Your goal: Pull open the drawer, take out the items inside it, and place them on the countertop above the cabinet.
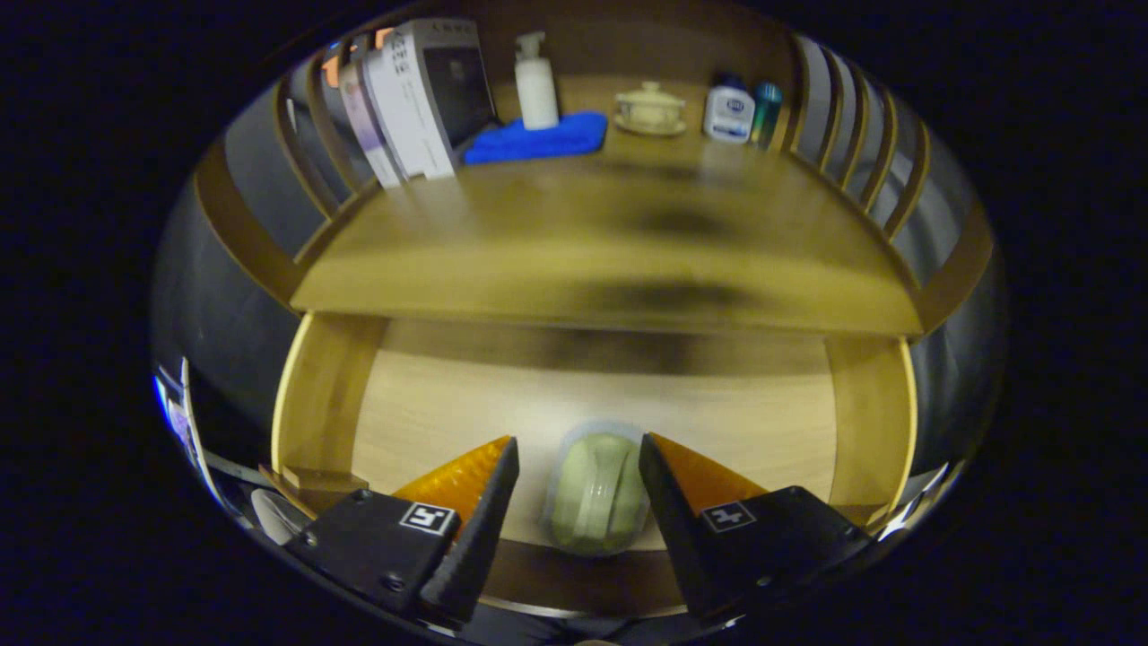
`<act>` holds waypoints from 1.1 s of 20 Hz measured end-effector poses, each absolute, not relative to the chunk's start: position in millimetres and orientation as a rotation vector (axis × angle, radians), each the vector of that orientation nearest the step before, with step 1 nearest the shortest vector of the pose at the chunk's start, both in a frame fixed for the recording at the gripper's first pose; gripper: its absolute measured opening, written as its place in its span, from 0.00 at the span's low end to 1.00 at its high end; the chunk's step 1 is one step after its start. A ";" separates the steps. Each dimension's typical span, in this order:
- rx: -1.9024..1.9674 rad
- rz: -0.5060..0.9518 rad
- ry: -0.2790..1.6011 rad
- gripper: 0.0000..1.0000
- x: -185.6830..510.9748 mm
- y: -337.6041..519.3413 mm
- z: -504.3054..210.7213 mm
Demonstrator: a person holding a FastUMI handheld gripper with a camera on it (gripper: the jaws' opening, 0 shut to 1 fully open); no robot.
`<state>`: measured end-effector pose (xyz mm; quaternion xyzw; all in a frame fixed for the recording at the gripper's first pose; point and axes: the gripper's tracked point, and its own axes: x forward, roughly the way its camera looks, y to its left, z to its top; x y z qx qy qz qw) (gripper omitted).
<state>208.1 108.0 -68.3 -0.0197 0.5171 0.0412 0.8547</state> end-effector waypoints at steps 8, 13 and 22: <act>-0.076 0.043 1.220 0.26 199.6 93.1 -92.7; -0.060 0.044 1.189 0.21 200.1 82.1 -69.9; -0.038 0.084 1.094 0.21 203.1 76.8 19.1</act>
